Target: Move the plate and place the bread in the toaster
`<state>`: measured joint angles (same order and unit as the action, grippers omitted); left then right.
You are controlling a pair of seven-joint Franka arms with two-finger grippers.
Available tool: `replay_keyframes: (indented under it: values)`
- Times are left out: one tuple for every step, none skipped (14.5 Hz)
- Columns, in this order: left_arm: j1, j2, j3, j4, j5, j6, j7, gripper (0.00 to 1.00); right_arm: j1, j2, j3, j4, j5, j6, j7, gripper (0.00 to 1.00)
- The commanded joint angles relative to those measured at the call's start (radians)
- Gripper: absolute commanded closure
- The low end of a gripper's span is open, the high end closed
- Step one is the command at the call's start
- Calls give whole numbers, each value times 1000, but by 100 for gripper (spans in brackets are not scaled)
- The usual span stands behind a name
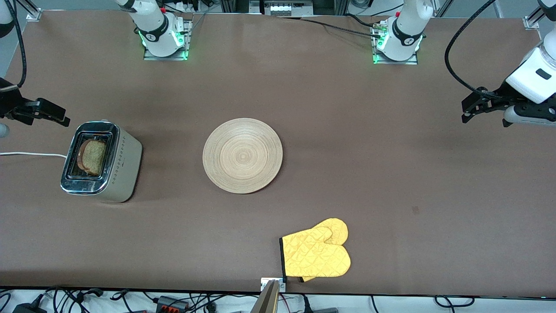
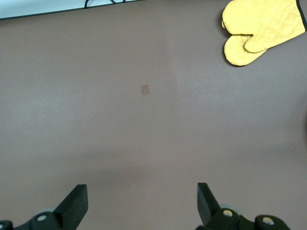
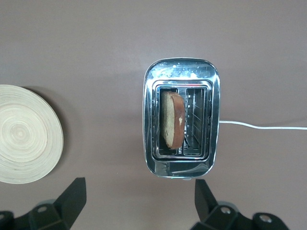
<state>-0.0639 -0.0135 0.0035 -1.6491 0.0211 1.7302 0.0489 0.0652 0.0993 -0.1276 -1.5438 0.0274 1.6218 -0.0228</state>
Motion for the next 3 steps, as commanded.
replay_keyframes:
  values:
    - [-1, -13, 0, -8, 13, 9, 8, 0, -10, 5, 8, 14, -9, -5, -19, 0]
    - [-1, -13, 0, -8, 13, 8, 8, 0, -10, 5, 8, 14, -7, -5, -20, 0]
    - [-1, -13, 0, -6, 13, 9, 8, 0, -10, 5, 8, 14, -7, -5, -22, 0]
